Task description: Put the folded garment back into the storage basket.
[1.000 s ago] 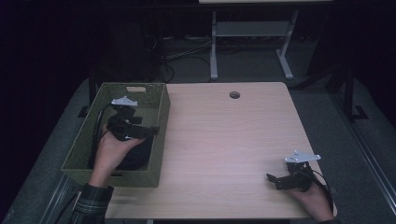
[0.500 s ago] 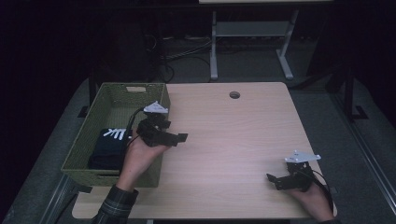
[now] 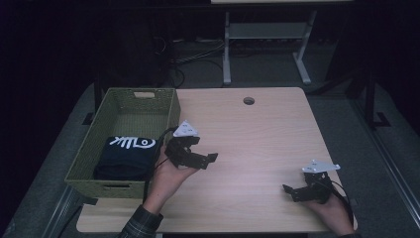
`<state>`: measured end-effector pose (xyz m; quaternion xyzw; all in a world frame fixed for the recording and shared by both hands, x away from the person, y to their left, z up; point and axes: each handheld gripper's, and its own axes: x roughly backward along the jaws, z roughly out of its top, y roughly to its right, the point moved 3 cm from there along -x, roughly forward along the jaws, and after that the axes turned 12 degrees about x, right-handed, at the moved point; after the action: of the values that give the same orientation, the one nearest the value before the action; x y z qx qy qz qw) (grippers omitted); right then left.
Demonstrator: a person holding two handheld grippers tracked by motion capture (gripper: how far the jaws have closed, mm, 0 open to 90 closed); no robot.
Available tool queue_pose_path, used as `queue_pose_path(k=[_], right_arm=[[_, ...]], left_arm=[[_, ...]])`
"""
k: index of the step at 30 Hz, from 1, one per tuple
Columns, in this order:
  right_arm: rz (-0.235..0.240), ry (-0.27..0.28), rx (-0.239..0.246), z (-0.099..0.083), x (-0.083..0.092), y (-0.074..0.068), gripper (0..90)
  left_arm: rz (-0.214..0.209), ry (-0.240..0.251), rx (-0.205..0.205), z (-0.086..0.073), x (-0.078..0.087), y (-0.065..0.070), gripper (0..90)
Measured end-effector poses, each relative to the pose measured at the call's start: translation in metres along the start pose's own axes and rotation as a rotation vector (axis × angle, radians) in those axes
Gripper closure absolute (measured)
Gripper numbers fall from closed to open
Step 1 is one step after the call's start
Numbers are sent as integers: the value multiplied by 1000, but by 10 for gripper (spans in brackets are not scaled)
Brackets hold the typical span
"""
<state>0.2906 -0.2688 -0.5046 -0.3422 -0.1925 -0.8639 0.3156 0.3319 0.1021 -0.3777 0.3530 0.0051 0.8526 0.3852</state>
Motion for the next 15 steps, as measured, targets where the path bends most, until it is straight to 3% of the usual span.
queue_pose_path(k=[15], right_arm=[[-1, -1, 1, 0, 0, 0, 7]], left_arm=[[9, -86, -41, -45, -43, 4, 135]])
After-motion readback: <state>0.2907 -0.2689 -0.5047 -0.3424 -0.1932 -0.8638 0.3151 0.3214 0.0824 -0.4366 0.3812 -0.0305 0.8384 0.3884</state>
